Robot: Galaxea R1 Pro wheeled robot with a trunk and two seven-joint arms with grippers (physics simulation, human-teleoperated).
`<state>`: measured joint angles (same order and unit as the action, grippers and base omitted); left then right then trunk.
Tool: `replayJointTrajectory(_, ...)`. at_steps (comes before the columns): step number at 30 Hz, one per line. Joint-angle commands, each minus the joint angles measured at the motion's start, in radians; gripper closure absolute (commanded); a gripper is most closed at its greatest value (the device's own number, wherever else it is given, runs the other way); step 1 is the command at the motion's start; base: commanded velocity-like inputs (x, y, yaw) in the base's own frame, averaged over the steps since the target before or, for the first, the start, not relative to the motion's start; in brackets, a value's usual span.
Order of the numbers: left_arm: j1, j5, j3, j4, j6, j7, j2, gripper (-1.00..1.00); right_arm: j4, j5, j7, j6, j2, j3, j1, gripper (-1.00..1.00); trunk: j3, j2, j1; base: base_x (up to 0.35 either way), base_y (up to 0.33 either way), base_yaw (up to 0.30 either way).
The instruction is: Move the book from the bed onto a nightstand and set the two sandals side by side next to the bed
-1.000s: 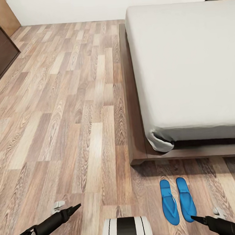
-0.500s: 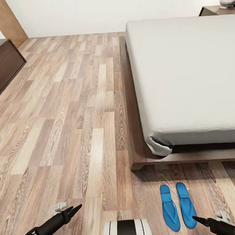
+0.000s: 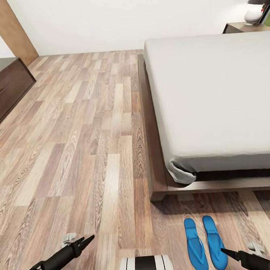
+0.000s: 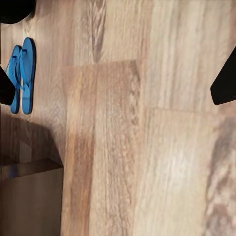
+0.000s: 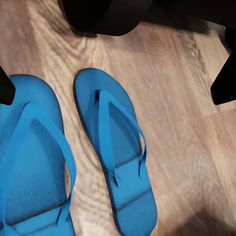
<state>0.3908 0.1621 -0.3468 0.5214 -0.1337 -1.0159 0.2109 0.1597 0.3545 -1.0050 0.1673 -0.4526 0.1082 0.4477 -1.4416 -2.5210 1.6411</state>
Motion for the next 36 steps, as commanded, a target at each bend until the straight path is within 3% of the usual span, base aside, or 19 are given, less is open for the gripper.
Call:
replayJointTrajectory(1, 0.000, 0.005, -0.002, 0.000, -0.010, -0.006, 0.000, -1.00, 0.000, -0.002, -0.003, 0.009, 0.001, 0.008, 0.000, -1.00, 0.003, 0.000, -0.001, 0.000, 0.000, 0.000)
replayJointTrajectory(36, 0.000, 0.002, 0.001, -0.029, -0.008, -0.003, -0.016, -1.00, -0.040, -0.004, 0.008, 0.005, 0.009, 0.006, 0.000, -1.00, 0.139, 0.008, -0.016, 0.000, 0.000, 0.000)
